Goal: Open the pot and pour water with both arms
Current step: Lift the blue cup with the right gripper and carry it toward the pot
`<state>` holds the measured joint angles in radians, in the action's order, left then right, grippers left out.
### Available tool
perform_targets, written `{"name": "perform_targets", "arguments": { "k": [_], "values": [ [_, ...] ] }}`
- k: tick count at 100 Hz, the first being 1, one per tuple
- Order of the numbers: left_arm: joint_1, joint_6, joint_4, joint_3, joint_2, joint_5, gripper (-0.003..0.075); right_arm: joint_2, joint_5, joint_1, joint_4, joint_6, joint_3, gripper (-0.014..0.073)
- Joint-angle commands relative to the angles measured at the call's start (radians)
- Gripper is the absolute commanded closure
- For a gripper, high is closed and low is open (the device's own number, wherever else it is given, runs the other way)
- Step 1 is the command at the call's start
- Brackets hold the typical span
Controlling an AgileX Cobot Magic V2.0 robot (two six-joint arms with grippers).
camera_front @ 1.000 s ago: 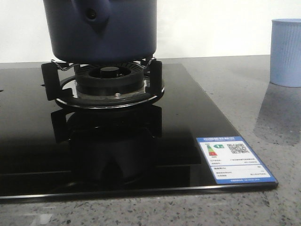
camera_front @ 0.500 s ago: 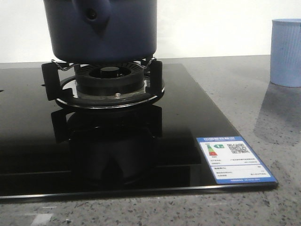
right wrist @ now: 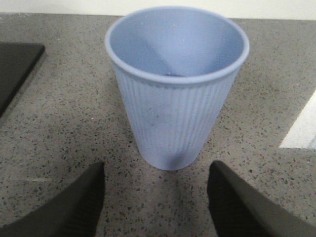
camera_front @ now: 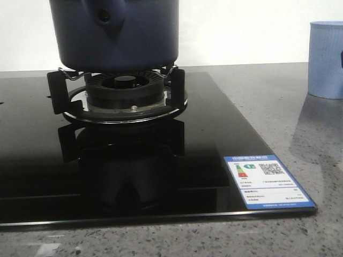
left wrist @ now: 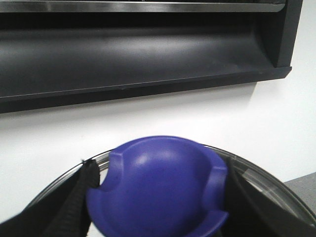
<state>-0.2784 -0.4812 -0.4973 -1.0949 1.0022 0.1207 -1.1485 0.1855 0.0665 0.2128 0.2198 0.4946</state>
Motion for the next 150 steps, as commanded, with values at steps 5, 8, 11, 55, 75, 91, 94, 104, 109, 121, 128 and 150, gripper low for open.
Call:
{"name": "perform_targets", "arguments": {
  "k": [5, 8, 11, 55, 75, 91, 94, 104, 109, 121, 128, 150],
  "values": [
    [0.003, 0.001, -0.015, -0.039, -0.023, -0.099, 0.0405, -0.009, 0.127, -0.003, -0.003, 0.005, 0.023, 0.0183],
    [0.003, 0.001, -0.015, -0.039, -0.023, -0.099, 0.0405, -0.010, 0.141, -0.003, -0.003, 0.005, 0.023, 0.0181],
    [0.003, 0.001, -0.015, -0.039, -0.023, -0.099, 0.0405, -0.017, 0.151, -0.003, -0.003, 0.005, 0.023, 0.0174],
    [0.003, 0.001, -0.019, -0.039, -0.021, -0.099, 0.0405, -0.132, 0.346, -0.003, -0.003, 0.005, 0.023, -0.0057],
    [0.003, 0.001, -0.019, -0.039, -0.021, -0.099, 0.0405, -0.251, 0.461, -0.003, -0.003, 0.005, 0.050, -0.0057],
    [0.003, 0.001, -0.040, -0.039, -0.021, -0.099, 0.0405, -0.346, 0.529, -0.003, -0.003, 0.005, 0.099, -0.0057],
    [0.003, 0.001, -0.042, -0.039, -0.021, -0.099, 0.0405, -0.360, 0.530, -0.003, -0.003, 0.005, 0.110, -0.0057],
    [0.003, 0.001, -0.040, -0.039, -0.021, -0.099, 0.0405, -0.401, 0.534, -0.003, -0.003, 0.005, 0.144, -0.0057],
    [0.003, 0.001, -0.040, -0.039, -0.021, -0.100, 0.0405, -0.416, 0.535, -0.003, -0.003, 0.005, 0.156, -0.0056],
    [0.003, 0.001, -0.040, -0.039, -0.021, -0.100, 0.0405, -0.421, 0.556, -0.003, -0.003, 0.005, 0.163, -0.0031],
    [0.003, 0.001, -0.040, -0.039, -0.021, -0.100, 0.0405, -0.421, 0.564, -0.003, -0.003, 0.005, 0.163, 0.0059],
    [0.003, 0.001, -0.040, -0.039, -0.021, -0.100, 0.0405, -0.411, 0.564, 0.005, -0.003, 0.005, 0.163, 0.0328]
  ]
}}
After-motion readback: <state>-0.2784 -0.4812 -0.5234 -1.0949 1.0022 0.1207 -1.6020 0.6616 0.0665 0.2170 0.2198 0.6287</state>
